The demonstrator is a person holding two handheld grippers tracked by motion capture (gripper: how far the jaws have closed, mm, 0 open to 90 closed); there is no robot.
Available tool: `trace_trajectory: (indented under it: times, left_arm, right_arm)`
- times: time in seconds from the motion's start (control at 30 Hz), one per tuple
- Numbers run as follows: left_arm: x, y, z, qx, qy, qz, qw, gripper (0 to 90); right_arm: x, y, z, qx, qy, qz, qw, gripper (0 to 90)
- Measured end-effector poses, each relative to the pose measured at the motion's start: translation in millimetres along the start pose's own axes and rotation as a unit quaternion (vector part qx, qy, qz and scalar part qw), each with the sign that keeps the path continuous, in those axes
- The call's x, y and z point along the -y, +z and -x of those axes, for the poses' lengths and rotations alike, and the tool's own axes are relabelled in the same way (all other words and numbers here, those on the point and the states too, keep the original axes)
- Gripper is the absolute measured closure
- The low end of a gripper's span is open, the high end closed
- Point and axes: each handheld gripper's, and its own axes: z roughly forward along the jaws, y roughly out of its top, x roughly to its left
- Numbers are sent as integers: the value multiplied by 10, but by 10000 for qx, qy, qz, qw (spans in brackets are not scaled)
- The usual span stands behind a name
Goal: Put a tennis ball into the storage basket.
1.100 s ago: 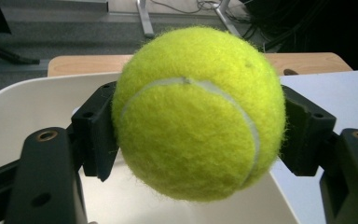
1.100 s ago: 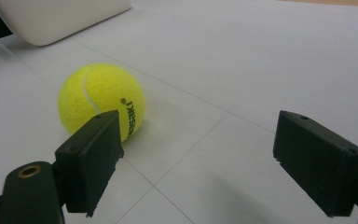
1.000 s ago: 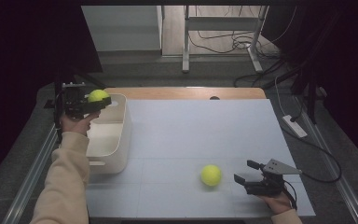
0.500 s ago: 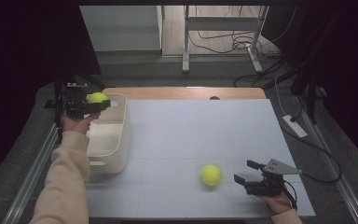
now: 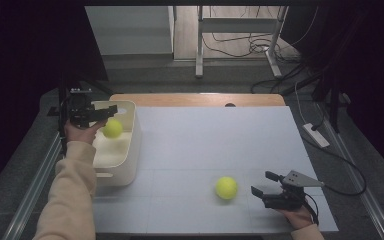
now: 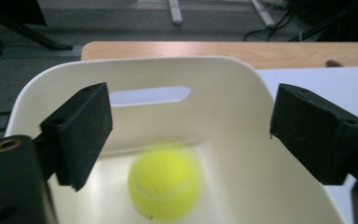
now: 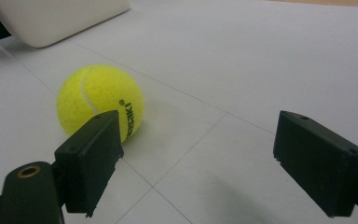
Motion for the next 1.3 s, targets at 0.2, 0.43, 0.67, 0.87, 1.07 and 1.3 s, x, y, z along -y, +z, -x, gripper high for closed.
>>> trace_trajectory:
  times: [0.2, 0.43, 0.67, 0.87, 1.07, 1.3]
  left_arm:
    - [1, -99, 102, 383, 124, 272, 9988, 102]
    - [48, -161, 161, 841, 249, 404, 9953, 102]
    - [92, -260, 289, 1231, 539, 543, 9894, 110]
    - [128, -307, 383, 1477, 608, 605, 9853, 109]
    - [156, -306, 417, 1733, 615, 604, 9811, 110]
    - [235, -311, 475, 1926, 708, 642, 9766, 115]
  right_arm:
    - [2, 5, -4, -6, -17, -17, 10000, 150]
    - [1, -2, -1, -9, -10, -3, 10000, 150]
    - [0, -3, -3, -11, -13, 10, 10000, 150]
    - [-1, -8, -5, -8, -26, 20, 10000, 150]
    - [-2, -11, -3, -2, -13, 28, 10000, 150]
    - [-3, -16, 3, 9, -21, 30, 10000, 150]
